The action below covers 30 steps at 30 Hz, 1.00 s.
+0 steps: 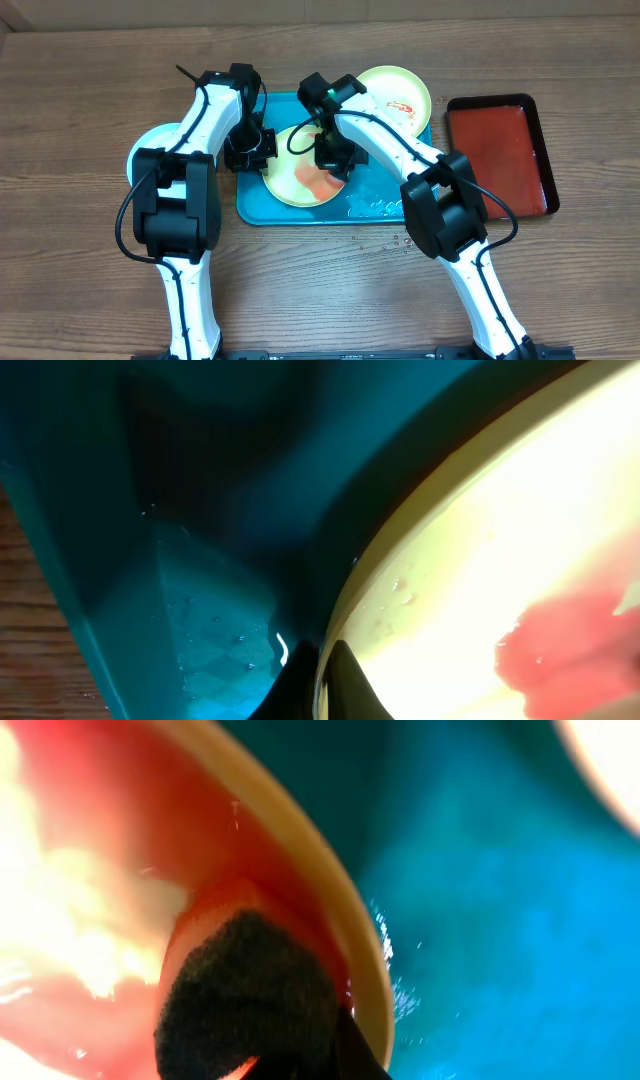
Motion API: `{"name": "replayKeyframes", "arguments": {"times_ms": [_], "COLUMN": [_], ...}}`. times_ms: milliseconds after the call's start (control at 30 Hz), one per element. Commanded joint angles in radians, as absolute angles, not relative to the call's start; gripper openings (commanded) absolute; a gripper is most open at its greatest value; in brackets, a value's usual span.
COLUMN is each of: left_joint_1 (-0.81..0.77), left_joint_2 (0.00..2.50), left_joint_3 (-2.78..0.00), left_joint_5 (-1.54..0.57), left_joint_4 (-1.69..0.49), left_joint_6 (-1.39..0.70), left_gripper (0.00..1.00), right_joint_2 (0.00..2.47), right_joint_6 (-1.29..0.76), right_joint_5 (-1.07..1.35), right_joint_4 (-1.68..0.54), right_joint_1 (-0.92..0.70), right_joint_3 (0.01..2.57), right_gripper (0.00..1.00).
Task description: Clean dirty plates on tray and stack at the side
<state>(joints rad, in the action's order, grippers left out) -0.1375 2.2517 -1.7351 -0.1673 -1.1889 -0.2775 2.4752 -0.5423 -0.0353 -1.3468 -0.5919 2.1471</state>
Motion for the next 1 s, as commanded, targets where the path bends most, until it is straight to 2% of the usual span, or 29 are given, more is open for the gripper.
{"name": "replayKeyframes", "arguments": {"times_ms": [0, 233, 367, 533, 700, 967], "left_joint_1": [-0.137, -0.137, -0.137, -0.137, -0.137, -0.137], "left_joint_2": [2.263, 2.263, 2.263, 2.263, 2.263, 2.262], "left_joint_3": [-1.73, -1.73, -1.73, -1.73, -1.73, -1.73], "left_joint_5": [-0.13, -0.13, -0.13, -0.131, -0.131, -0.123], "left_joint_4": [-1.177, -1.177, -1.177, -1.166, -1.166, -1.168], "left_joint_6": [-0.269, -0.269, -0.269, -0.269, -0.269, -0.227], "left_gripper": [0.04, 0.04, 0.04, 0.04, 0.04, 0.04], "right_joint_2": [2.525, 2.531, 2.531, 2.531, 2.524, 2.344], "right_joint_6": [-0.558, -0.558, -0.549, -0.46, -0.412, -0.406], "right_joint_5": [-0.154, 0.119, 0.222, 0.336, 0.345, 0.206], "right_joint_4": [-1.287, -1.055, -1.014, -1.137, -1.29, -1.34], "right_joint_1": [-0.566, -0.573, -0.596, -0.617, -0.616, -0.567], "right_joint_3": [2.135, 2.131, 2.13, 2.13, 2.13, 2.13], "right_gripper": [0.04, 0.04, 0.04, 0.04, 0.04, 0.04]}}
